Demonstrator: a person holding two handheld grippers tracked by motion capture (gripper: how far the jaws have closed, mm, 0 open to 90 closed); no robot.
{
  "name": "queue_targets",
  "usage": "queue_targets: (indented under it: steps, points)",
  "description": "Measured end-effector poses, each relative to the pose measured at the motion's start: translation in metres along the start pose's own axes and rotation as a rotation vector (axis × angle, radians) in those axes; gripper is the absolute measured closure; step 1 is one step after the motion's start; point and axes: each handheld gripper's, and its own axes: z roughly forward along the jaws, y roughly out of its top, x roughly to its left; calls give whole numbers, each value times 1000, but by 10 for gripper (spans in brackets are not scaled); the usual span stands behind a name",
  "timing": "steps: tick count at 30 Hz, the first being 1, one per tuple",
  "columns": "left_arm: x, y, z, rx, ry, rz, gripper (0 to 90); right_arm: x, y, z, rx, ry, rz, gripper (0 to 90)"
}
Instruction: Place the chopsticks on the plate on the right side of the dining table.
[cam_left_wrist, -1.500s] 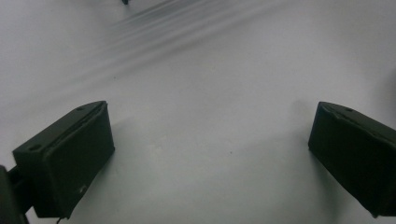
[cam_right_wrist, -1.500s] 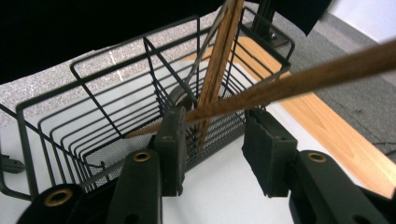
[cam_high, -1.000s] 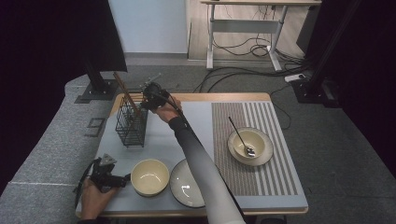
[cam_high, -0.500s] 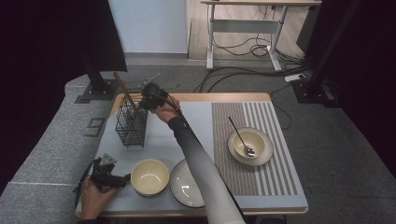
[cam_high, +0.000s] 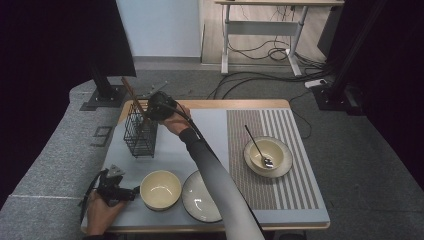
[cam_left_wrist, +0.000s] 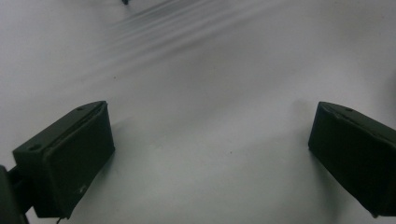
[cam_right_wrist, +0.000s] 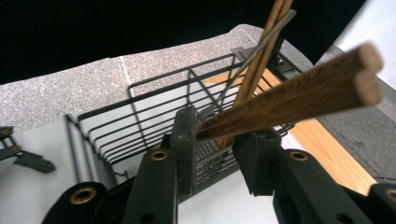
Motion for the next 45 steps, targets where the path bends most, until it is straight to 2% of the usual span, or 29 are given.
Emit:
queue_targets:
  steps: [6,11,20,30,38,42,45]
  points:
    - [0,0,0,-1,1,0,0,14,-6,-11,-4,2,-26,691]
    - [0,0,0,0,1,0,0,21,-16,-19,4,11,-20,689]
    - [0,0,0,0,3,1,0,28,-32,-32,17,16,-15,663]
    - [0,0,0,0,2,1,0,37,-39,-42,47,30,-20,666]
    - [0,0,0,-1,3,2,0,51,-42,-50,53,76,-49,675]
    - [0,0,0,-1,3,3,0,56,-43,-51,44,108,-49,690]
    - [0,0,0,0,2,1,0,61,-43,-51,46,113,-58,695]
